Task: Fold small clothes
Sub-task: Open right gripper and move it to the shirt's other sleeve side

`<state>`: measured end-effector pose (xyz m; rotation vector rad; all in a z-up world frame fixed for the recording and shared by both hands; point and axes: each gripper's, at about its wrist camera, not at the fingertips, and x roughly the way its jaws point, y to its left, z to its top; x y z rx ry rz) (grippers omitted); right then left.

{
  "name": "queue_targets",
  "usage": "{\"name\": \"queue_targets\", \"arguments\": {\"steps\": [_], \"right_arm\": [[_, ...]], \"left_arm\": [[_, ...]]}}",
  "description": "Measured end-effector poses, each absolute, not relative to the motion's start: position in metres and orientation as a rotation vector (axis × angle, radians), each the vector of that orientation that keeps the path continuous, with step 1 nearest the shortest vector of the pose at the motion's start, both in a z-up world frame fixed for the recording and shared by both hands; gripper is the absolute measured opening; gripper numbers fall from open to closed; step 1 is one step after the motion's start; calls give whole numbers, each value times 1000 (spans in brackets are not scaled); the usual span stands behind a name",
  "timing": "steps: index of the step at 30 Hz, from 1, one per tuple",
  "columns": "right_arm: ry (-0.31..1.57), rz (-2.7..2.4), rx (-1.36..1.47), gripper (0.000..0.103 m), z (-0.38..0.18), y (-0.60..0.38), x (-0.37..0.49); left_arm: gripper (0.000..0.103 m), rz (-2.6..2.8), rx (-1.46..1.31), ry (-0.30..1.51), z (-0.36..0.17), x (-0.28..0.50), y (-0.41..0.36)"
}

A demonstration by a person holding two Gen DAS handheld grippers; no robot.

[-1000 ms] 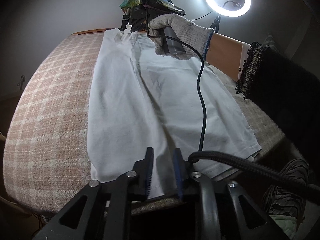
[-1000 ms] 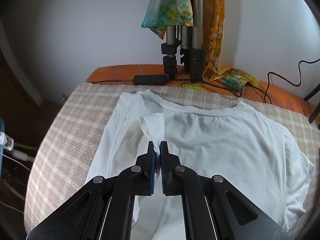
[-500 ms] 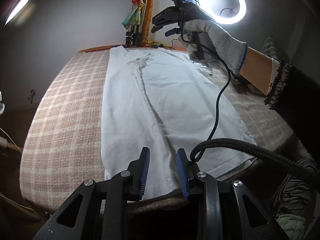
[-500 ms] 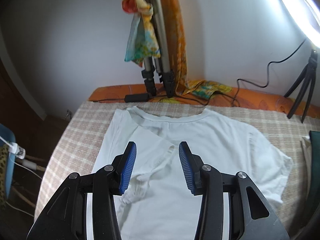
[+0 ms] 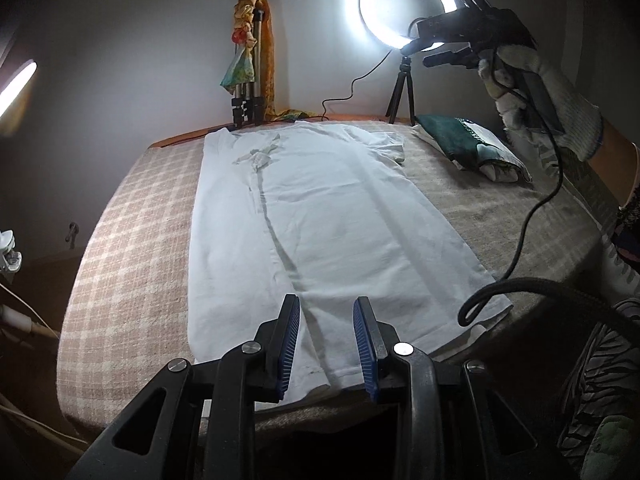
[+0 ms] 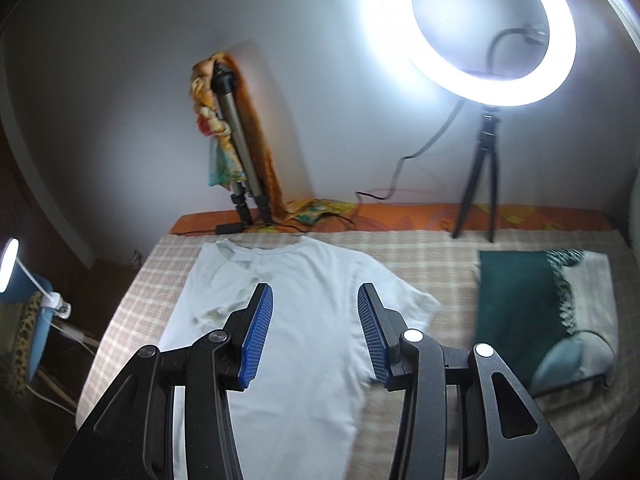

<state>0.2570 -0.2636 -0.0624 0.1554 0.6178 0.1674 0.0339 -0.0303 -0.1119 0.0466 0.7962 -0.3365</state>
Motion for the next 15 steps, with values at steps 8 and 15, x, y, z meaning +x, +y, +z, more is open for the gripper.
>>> {"name": "queue_targets", "arguments": {"steps": [8,15], "right_arm": [[647,140,172,43,-89,-332,198],[724,143,165,43,-134,-355,184]], "left_arm": [[35,-439,131,742,-105,32,-92],[35,-540,198,757,-119,34,-152]]}}
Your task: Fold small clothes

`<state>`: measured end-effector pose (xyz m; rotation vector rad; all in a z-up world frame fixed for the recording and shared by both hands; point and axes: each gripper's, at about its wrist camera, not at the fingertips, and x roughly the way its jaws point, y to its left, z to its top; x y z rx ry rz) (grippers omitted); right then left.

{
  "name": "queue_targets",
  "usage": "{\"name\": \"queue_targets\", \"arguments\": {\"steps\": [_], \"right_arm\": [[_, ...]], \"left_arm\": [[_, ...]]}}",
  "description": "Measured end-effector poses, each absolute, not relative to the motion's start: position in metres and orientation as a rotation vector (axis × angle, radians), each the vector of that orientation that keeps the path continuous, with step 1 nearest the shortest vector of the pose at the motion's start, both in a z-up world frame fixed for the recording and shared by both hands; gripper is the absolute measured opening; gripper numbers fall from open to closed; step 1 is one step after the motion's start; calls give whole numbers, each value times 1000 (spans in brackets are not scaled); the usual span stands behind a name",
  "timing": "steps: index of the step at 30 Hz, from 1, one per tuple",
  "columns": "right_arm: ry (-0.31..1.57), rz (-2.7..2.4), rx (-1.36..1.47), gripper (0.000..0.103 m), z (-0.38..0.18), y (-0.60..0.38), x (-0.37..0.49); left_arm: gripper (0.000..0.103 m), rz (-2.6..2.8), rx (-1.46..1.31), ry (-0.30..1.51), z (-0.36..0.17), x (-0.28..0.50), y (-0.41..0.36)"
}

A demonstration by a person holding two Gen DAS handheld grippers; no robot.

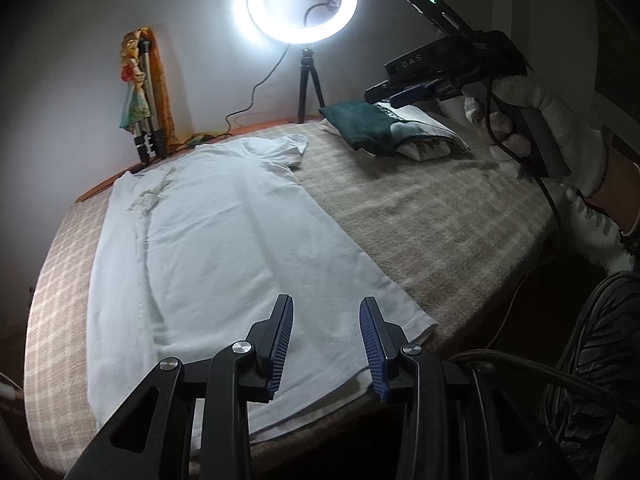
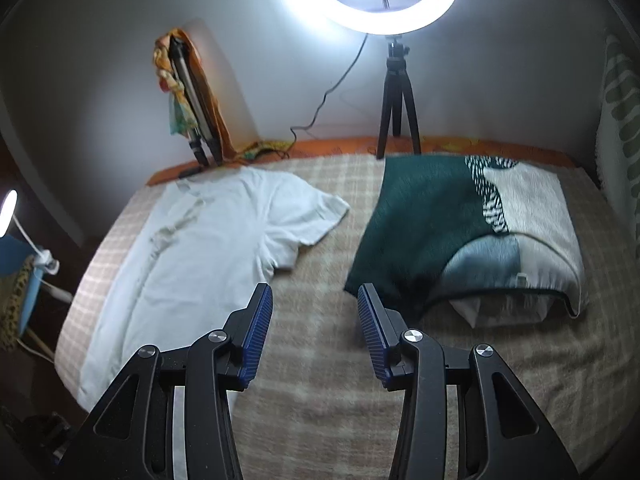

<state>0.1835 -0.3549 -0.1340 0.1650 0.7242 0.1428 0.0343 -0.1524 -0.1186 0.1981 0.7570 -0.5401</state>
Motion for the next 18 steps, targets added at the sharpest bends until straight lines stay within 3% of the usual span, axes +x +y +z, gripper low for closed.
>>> {"name": "queue_targets", "arguments": {"steps": [6,10,18], "right_arm": [[768,160,159,43,-162,-356,191],[800,181,181,43,-177,-354,206],[866,230,272,44,-198,-344,253]], "left_arm": [[36,-620,271,802,-142,31,-196],[45,-646,302,840,-157,32,-216],[47,-651,309,876,-170,40,-234]]}}
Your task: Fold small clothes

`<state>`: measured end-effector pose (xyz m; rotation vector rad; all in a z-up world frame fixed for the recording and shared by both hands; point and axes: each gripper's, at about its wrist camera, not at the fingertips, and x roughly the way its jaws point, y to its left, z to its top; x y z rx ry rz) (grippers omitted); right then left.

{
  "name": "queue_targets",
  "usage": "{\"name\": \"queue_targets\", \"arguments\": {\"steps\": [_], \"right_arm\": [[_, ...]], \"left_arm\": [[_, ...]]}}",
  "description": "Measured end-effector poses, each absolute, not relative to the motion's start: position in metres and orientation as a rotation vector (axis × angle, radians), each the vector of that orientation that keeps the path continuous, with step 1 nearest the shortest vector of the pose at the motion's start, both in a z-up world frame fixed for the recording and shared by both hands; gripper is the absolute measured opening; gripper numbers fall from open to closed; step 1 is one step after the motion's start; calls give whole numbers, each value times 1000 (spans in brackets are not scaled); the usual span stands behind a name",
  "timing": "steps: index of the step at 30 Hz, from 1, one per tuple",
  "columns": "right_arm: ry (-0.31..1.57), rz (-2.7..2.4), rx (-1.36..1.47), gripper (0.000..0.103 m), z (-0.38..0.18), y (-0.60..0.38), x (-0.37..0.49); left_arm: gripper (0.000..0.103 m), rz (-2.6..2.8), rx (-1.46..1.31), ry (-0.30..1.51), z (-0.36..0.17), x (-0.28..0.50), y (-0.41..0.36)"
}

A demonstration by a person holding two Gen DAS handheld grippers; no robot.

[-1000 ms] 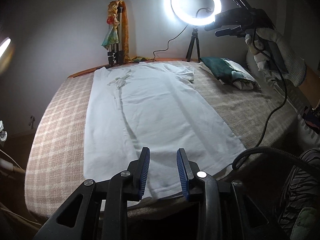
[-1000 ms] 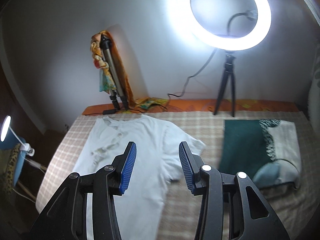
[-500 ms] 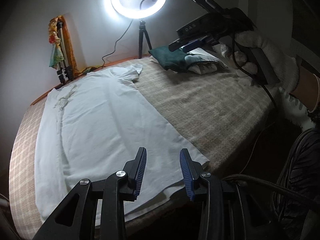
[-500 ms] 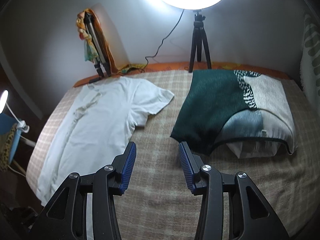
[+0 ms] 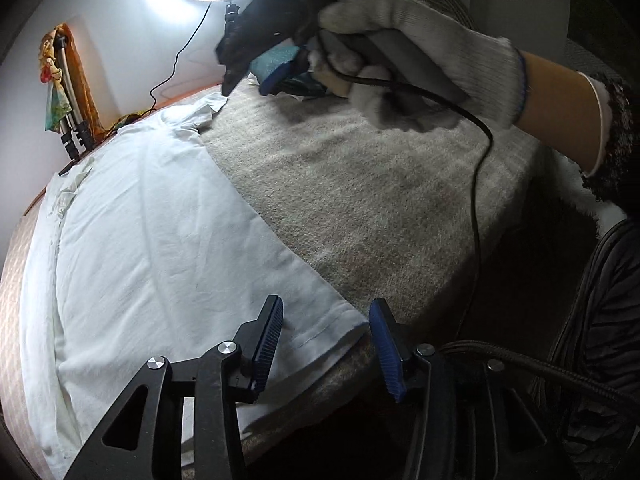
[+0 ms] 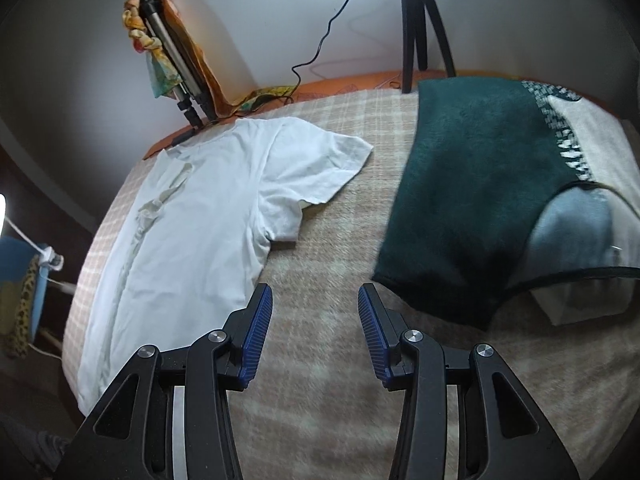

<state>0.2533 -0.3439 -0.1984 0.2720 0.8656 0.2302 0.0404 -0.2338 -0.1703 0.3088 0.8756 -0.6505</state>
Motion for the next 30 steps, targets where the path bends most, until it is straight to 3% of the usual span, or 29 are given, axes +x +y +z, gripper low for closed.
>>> {"name": "queue_targets", "arguments": {"steps": [5,12,19,21,22,30], "right_arm": [[900,243,362,47,-210,-340,287],[934,199,438,47,-225,-341,327],[911,153,411,46,-229,-334,353],[902,157,387,25,-229,-328,358],[910,166,382,9,-230,-324,361],[851,154,397,4,-216,-318,370]], "left_arm": [[45,-635,326,875,-175,45,-237],[7,-623,256,880,-174,57,-227],[3,-611,84,897,-167,66,-210],[3,-608,30,882,-162,65,-206],[3,-604,4,870,-160,64,-204],[3,-575,-184,860,-155,64,-177]]}}
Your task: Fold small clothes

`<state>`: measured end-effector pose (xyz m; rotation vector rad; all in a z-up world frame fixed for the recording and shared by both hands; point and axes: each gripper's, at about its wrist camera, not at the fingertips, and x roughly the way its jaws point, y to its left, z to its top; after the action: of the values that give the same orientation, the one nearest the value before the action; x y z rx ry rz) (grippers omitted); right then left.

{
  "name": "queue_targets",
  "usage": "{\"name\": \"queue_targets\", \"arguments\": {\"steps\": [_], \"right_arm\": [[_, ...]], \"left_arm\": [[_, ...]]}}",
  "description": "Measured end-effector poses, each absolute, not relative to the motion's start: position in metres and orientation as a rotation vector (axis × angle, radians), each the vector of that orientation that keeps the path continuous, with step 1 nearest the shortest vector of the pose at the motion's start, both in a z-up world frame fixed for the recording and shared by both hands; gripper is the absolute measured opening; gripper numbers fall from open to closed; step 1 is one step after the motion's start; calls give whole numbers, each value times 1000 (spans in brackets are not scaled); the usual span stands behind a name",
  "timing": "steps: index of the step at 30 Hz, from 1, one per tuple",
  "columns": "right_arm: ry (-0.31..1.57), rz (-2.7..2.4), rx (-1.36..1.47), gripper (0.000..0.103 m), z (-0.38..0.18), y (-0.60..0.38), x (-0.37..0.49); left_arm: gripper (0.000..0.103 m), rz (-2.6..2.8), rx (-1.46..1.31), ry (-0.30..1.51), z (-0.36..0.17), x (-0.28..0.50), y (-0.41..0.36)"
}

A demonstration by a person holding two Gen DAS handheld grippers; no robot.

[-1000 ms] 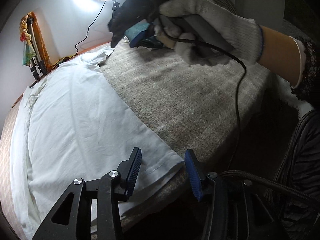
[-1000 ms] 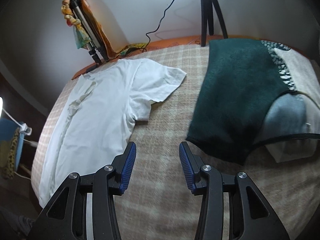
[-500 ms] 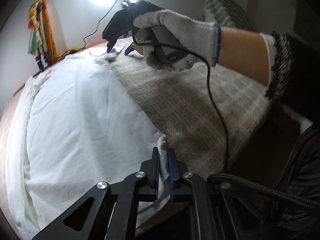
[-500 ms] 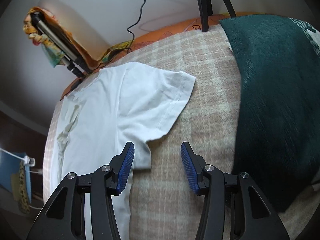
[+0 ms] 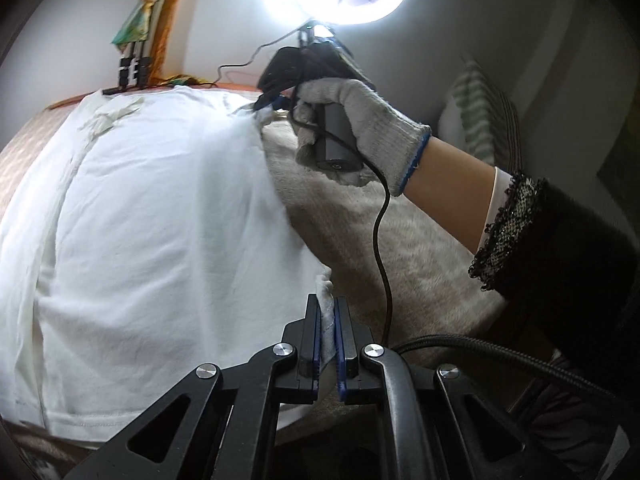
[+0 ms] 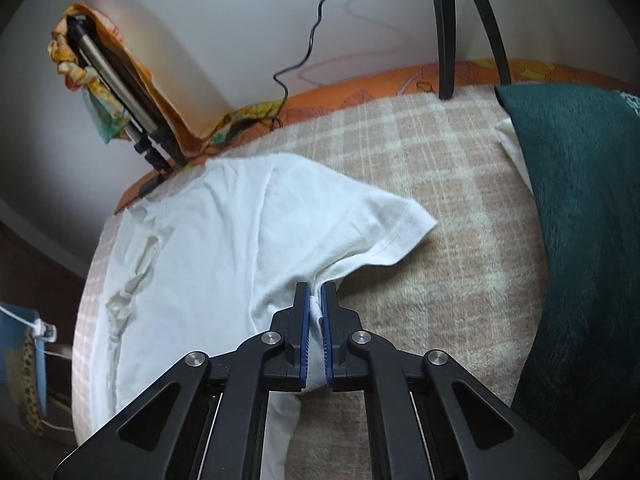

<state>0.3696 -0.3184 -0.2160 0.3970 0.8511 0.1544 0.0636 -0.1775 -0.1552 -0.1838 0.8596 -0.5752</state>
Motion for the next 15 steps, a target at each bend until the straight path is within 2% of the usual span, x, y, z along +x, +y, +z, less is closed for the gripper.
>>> {"name": "queue_targets", "arguments": {"steps": [8,15], "right_arm": [[806,137,297,4,-187,-285,371],[765,199,142,4,-155,-217,374]], "left_arm": [[3,-530,-284,844,-154,58,-147],[3,-446,-332,817,-153,46,-109]]}}
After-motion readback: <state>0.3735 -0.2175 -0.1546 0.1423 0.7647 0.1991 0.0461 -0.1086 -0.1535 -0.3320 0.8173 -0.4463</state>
